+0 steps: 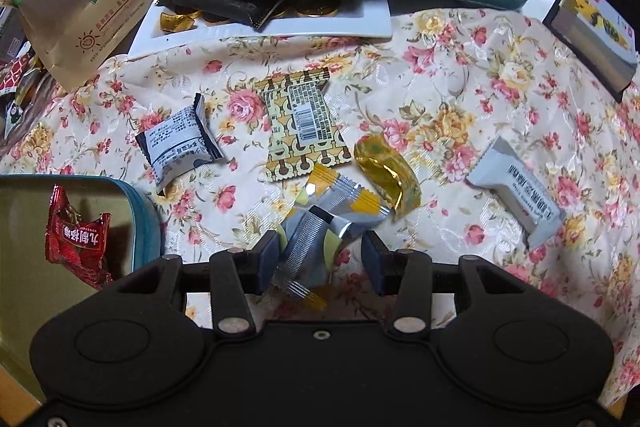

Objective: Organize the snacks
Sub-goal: 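Grasp the silver-yellow candy with the left gripper while the right holds the green candy, then carry both candies over the tray and open both grippers to drop them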

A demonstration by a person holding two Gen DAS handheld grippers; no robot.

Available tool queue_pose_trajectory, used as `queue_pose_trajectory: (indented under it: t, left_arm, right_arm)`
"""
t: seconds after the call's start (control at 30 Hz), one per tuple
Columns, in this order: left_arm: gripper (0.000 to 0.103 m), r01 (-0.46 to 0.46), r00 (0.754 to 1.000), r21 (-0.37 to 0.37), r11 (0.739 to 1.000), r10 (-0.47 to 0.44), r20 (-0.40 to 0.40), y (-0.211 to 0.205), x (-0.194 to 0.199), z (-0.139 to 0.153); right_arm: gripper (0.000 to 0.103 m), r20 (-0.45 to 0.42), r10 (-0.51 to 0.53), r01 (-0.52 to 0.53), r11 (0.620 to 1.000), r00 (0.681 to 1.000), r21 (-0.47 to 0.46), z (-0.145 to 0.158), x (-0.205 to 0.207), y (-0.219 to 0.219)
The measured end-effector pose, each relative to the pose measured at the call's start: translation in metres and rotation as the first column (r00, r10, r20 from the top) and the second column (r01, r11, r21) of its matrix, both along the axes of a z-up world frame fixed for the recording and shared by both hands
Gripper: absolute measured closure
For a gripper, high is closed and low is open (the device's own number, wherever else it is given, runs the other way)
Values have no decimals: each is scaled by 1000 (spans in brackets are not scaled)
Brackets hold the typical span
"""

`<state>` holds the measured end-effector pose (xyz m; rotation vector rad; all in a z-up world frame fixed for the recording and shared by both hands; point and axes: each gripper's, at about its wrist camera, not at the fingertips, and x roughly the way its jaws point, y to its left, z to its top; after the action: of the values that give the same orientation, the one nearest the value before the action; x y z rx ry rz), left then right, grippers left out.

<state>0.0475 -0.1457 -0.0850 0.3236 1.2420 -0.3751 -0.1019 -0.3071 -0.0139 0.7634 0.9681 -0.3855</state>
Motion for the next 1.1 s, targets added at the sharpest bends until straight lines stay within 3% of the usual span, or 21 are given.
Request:
queue_pose_trajectory:
  t: [0.17, 0.27, 0.43, 0.67, 1.1]
  left_arm:
    - [51, -44, 999, -8, 999, 44, 19, 4, 8, 1]
    - [48, -49, 999, 15, 999, 49, -17, 3, 11, -11]
    - [49, -70, 997, -14, 997, 69, -40, 6, 15, -13]
    - [60, -64, 992, -77, 995, 55, -118, -3, 5, -7]
    - [60, -117, 993, -149, 982, 113, -32, 23, -1, 69]
  right_arm:
    - [82, 16, -1, 1, 1000, 1000, 11, 4, -2, -1]
    - [82, 15, 1, -1, 1000, 1000, 19, 3, -3, -1]
    - [82, 10, -2, 1, 999, 1000, 36, 2, -3, -1]
    - [82, 20, -18, 17, 999, 1000, 49, 6, -3, -4]
    - [82, 25, -106, 103, 991, 994, 82, 8, -7, -24]
